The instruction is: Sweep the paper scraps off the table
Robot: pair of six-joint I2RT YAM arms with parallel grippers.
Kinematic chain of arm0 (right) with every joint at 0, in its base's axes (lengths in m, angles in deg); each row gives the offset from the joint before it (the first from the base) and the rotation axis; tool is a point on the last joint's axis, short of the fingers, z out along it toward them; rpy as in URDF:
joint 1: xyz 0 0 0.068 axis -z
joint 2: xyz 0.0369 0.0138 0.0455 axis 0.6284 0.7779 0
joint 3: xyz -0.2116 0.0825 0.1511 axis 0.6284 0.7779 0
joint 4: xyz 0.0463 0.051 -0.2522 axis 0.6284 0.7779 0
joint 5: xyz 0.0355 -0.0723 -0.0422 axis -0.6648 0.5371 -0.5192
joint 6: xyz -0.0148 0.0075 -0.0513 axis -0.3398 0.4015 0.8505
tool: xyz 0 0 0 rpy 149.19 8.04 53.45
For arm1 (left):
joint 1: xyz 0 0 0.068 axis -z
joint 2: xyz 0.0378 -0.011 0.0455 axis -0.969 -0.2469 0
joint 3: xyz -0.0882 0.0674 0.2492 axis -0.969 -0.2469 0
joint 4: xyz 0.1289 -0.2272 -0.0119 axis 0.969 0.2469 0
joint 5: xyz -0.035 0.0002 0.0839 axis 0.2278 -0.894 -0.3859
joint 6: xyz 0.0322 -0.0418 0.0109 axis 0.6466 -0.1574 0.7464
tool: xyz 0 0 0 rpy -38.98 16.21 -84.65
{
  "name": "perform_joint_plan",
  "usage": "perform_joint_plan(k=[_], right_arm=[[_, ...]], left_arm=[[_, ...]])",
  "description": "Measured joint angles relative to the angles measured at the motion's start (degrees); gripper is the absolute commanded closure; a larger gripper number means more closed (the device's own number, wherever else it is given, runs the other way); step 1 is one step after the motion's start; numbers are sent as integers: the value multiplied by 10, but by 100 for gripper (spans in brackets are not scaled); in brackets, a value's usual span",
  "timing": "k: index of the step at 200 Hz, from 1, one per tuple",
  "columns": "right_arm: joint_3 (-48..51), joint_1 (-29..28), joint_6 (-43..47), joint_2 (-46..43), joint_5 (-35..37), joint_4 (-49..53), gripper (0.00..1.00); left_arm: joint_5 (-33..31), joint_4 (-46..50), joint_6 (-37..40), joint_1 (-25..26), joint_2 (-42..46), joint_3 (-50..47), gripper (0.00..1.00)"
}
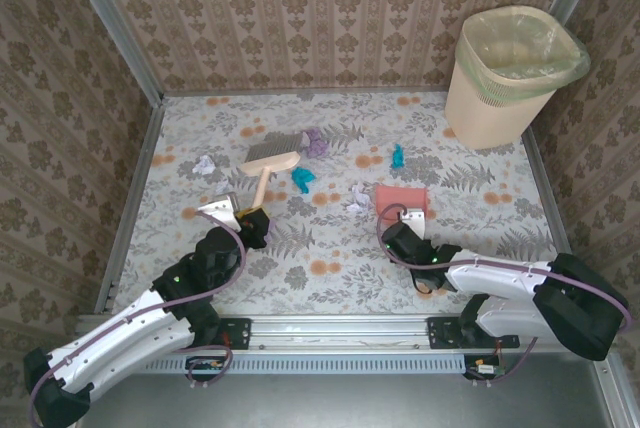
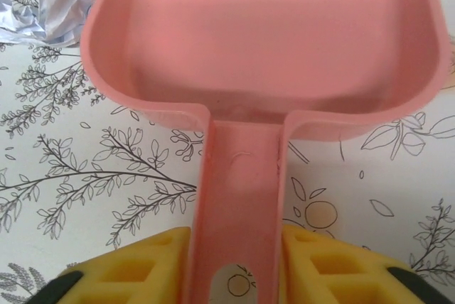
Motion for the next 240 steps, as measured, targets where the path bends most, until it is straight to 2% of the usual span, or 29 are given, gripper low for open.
perform_joint_plan(k=[22, 44, 106, 149, 176, 198, 240], right_arm=[[-10, -1, -6, -10, 3, 27, 84], [-28, -1, -6, -29, 6, 72, 91], [-74, 0, 0, -141, 13, 196, 100], [-126, 3, 101, -202, 0, 214, 100], [-181, 5, 184, -184, -36, 196, 100], [-225, 7, 241, -126, -87, 162, 100], [-244, 6, 287, -15, -206, 84, 100]], left_arm=[[0, 0, 0, 0, 0, 0, 100], [0, 0, 0, 0, 0, 0, 100], [0, 0, 0, -1, 0, 0, 100], [0, 1, 5, -4, 0, 0, 100], [0, 6, 5, -4, 3, 2, 100], [0, 14, 5, -3, 5, 13, 100], [-13, 66, -5, -9, -14, 85, 100]])
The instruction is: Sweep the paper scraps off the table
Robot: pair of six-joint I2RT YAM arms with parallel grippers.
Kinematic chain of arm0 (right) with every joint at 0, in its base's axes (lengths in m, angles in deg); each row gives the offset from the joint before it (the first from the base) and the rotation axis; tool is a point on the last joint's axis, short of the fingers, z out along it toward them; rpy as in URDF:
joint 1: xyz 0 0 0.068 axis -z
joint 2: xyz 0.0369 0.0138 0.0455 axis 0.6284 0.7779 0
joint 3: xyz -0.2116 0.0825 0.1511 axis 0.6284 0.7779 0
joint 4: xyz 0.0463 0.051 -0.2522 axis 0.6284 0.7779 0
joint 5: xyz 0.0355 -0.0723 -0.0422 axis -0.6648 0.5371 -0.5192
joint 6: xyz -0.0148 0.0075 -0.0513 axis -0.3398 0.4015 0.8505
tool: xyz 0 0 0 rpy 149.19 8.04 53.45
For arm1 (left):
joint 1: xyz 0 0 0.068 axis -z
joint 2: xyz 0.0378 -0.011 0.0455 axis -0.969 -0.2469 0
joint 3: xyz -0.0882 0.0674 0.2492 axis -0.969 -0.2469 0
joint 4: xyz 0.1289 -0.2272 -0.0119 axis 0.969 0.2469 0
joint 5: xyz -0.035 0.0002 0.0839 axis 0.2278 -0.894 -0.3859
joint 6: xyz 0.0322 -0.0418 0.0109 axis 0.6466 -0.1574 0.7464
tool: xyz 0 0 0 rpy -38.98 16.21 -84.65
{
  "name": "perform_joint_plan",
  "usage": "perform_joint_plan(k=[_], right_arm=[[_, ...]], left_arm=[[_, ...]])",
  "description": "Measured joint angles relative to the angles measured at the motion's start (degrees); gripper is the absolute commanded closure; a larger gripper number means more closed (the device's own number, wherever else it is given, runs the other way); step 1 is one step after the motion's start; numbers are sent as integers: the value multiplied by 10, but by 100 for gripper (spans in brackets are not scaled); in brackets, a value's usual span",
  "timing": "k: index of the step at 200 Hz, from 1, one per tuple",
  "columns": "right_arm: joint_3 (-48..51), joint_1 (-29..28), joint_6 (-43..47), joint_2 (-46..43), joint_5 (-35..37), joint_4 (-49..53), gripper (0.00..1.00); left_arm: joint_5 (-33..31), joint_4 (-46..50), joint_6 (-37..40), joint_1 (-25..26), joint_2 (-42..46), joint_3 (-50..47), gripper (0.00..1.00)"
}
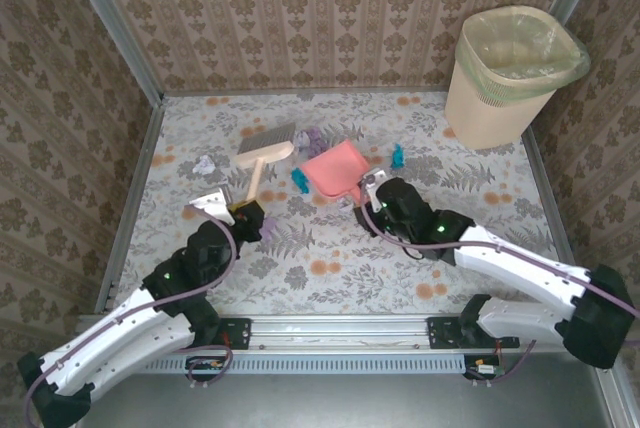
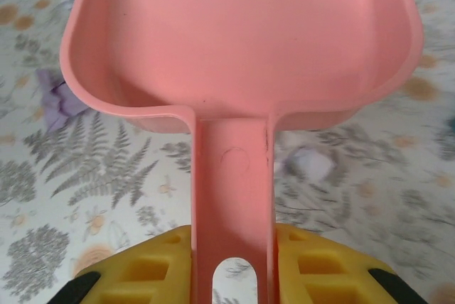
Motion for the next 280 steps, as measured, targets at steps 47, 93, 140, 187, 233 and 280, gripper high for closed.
perform_joint_plan(k=[47, 93, 140, 187, 233, 280], right_arm=[[40, -12, 13, 39, -87, -68, 100], [36, -41, 38, 78, -134, -73, 100], [-8, -69, 54, 118, -160, -34, 100], [-49, -75, 68, 129, -181, 16, 100], [-78, -88, 75, 205, -187, 53, 100], [-90, -91, 77, 228, -182, 75, 100]], left_arm=[[33, 98, -2, -86, -81, 128, 100], [198, 211, 4, -251, -193, 243, 100], [260, 350, 38, -285, -219, 310, 100], [256, 469, 53, -287, -259, 376, 100], [269, 530, 55, -292, -289, 378, 100], [290, 543, 62, -296, -314, 378, 100]])
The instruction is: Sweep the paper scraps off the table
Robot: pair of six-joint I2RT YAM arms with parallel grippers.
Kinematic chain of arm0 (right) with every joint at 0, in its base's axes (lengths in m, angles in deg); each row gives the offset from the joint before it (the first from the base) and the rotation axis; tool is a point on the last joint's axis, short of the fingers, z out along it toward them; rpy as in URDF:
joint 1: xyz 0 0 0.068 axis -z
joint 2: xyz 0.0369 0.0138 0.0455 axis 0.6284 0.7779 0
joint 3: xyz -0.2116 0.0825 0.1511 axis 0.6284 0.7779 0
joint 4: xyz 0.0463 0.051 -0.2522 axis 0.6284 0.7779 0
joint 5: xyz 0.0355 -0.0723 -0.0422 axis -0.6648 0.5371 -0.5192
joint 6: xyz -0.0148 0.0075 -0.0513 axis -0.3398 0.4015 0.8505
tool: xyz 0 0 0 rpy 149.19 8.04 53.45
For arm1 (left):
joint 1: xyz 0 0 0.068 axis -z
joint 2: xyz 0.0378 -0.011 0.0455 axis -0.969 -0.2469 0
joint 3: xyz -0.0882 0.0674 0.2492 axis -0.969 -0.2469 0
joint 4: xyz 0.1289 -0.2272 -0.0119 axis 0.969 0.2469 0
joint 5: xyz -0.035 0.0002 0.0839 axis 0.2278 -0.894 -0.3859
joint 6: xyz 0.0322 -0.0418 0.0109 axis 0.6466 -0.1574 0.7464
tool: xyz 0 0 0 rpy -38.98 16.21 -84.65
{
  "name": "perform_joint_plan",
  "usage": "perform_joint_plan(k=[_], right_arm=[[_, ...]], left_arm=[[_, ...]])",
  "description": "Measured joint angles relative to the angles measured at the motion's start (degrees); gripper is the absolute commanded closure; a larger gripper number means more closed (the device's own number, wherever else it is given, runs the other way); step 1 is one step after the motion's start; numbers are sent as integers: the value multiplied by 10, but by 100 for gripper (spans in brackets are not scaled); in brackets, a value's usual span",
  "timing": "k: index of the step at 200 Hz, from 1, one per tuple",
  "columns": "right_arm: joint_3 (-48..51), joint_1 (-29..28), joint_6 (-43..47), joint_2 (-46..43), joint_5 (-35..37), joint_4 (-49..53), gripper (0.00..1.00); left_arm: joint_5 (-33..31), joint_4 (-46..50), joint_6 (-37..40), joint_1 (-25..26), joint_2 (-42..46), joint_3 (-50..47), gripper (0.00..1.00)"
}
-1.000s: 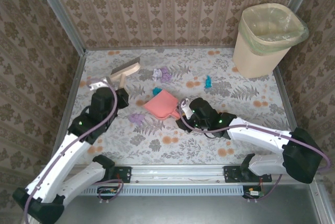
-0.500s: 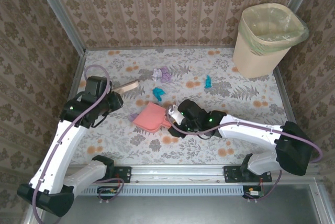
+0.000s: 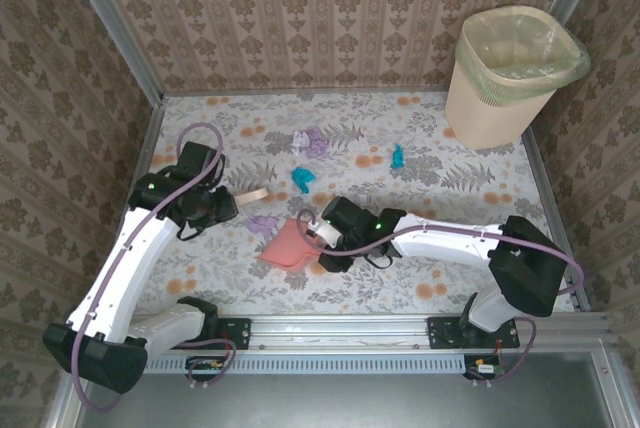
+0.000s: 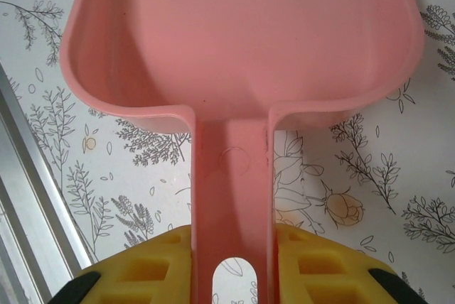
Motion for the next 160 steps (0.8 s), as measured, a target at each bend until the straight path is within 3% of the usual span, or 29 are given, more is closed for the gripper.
perform_joint_plan(k=[74, 160], right_arm=[[-16, -11, 0, 59, 33, -27, 100], [-15, -8, 0, 74, 56, -69, 100]], left_arm=[[67, 9, 26, -2, -11, -20, 100], [172, 9, 21, -2, 69, -81, 100]])
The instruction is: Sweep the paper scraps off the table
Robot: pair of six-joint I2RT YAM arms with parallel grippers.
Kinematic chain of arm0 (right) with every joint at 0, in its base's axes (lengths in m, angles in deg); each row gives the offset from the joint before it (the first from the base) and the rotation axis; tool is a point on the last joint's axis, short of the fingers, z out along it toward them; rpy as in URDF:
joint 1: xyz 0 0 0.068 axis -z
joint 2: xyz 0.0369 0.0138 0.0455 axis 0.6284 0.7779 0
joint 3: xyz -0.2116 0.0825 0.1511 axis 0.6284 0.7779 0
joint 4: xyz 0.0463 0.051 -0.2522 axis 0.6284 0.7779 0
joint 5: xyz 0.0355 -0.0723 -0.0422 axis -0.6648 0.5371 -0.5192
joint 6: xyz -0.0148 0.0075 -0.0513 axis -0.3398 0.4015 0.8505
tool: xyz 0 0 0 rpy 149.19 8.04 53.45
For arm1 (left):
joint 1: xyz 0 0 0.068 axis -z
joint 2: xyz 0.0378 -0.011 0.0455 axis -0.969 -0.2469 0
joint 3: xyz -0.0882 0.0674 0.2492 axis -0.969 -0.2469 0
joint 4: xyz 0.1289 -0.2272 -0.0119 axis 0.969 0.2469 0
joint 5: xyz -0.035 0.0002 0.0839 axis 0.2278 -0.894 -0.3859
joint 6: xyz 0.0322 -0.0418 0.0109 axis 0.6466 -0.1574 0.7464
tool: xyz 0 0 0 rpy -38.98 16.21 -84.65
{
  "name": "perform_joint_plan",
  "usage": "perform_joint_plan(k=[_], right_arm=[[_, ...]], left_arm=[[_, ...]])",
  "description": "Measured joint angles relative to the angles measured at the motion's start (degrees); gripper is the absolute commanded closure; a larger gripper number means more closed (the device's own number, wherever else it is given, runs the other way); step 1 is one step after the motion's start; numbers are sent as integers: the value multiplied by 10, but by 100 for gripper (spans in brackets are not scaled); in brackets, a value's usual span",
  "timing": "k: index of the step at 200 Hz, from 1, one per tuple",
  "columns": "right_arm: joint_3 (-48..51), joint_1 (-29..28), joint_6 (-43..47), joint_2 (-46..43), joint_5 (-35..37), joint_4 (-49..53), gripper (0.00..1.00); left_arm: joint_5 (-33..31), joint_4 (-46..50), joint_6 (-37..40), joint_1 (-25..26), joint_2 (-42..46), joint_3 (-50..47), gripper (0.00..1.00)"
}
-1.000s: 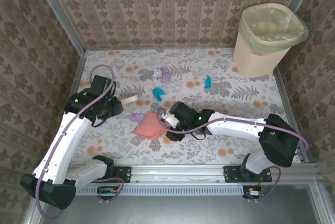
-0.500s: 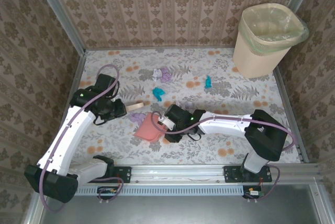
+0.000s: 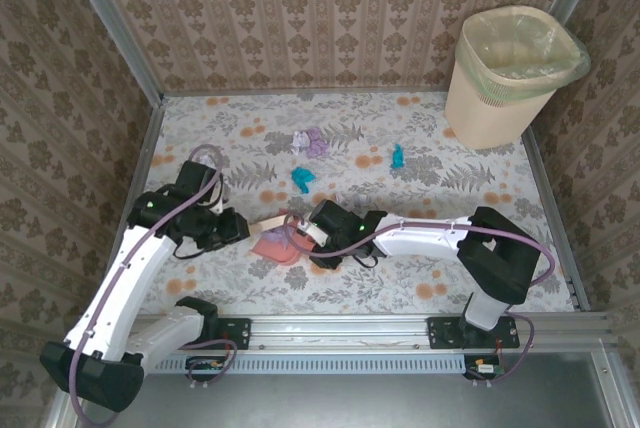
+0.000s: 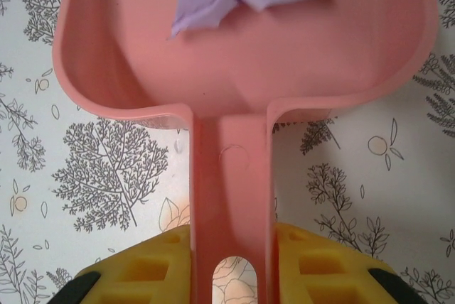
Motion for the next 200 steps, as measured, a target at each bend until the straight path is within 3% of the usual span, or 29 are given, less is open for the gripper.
perform_joint_plan(k=[49, 104, 159, 200], right_arm=[[13, 8, 0, 1, -3, -28, 100], [29, 8, 0, 0, -4, -52, 100], [40, 8, -2, -3, -7, -71, 100], [40, 8, -5, -3, -7, -72, 100]], left_arm=[[36, 4, -3, 0, 37, -3, 100], [18, -7, -17, 0, 63, 6, 100], [-106, -17, -10, -14, 56, 99, 100], [-197, -22, 5, -45, 2, 177, 100]])
